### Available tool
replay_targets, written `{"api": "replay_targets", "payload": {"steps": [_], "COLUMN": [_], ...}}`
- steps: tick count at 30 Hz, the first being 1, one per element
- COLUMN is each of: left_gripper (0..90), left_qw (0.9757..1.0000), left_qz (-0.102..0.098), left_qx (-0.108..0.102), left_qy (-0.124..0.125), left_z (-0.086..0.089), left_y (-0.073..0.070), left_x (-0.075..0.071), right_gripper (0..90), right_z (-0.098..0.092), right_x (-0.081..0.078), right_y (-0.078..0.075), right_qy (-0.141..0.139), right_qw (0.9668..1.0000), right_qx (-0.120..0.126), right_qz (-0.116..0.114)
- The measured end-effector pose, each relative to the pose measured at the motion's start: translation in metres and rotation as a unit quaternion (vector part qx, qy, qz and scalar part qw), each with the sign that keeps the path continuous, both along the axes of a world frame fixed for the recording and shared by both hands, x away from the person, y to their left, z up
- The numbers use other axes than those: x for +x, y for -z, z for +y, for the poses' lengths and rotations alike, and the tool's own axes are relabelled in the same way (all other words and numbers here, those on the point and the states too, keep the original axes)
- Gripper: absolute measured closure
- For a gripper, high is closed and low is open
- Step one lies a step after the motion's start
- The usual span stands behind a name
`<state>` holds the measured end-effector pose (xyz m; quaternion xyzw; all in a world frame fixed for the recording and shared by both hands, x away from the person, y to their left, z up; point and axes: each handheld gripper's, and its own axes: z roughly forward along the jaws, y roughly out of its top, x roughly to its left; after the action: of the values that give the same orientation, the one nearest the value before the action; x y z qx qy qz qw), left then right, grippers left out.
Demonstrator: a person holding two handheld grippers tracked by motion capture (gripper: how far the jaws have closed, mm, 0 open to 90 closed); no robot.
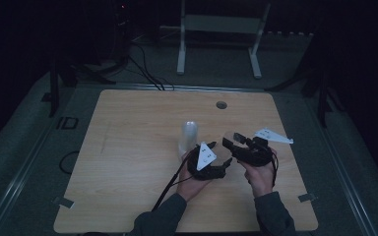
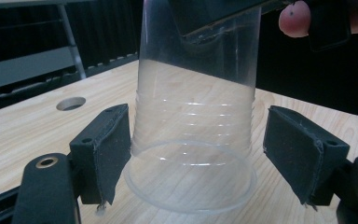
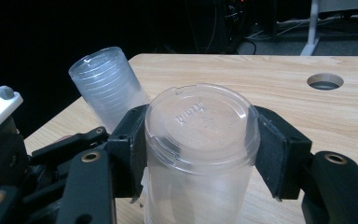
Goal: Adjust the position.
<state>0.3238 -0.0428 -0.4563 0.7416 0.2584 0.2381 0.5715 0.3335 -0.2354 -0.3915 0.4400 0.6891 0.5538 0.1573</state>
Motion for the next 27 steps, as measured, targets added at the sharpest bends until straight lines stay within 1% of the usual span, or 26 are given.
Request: {"api": "replay_targets", "payload": {"steps": [5,7,11,12,15,23,27], "left_gripper": [23.0,23.1,23.1,23.1,23.1,24.5,24.5], "left_qw": [1.0,1.0,0.9999,0.9999,0.9999,0.9999,0.9999], "left_qz": [0.003,0.004,0.011,0.013,0.013,0.009,0.009], "left_qx": [-0.006,-0.005,-0.007,-0.005,-0.002,-0.006,-0.011], "left_qy": [0.003,0.0,0.001,0.003,0.004,0.004,0.005], "left_z": [0.0,0.0001,0.0012,0.0011,0.0004,0.0013,0.0016], "left_y": [0.0014,0.0023,0.0048,0.0055,0.0068,0.0062,0.006], "left_x": [0.0027,0.0039,0.008,0.0085,0.0084,0.0076,0.0079], "right_gripper": [41.3,41.3,41.4,41.4,41.4,41.4,41.4], "right_z": [-0.0002,-0.0001,-0.0011,-0.0013,-0.0022,-0.0032,-0.0044], "right_x": [0.0001,0.0004,0.0014,0.0016,0.0019,0.0022,0.0028], "right_y": [0.0,0.0003,0.0009,0.0009,0.0004,0.0009,0.0015], "right_qy": [-0.003,-0.006,-0.01,-0.012,-0.012,-0.011,-0.014], "right_qw": [1.0,1.0,0.9998,0.9997,0.9996,0.9995,0.9991], "right_qx": [0.004,0.005,0.017,0.02,0.022,0.025,0.035], "right_qz": [0.002,0.004,0.009,0.01,0.01,0.013,0.018]}}
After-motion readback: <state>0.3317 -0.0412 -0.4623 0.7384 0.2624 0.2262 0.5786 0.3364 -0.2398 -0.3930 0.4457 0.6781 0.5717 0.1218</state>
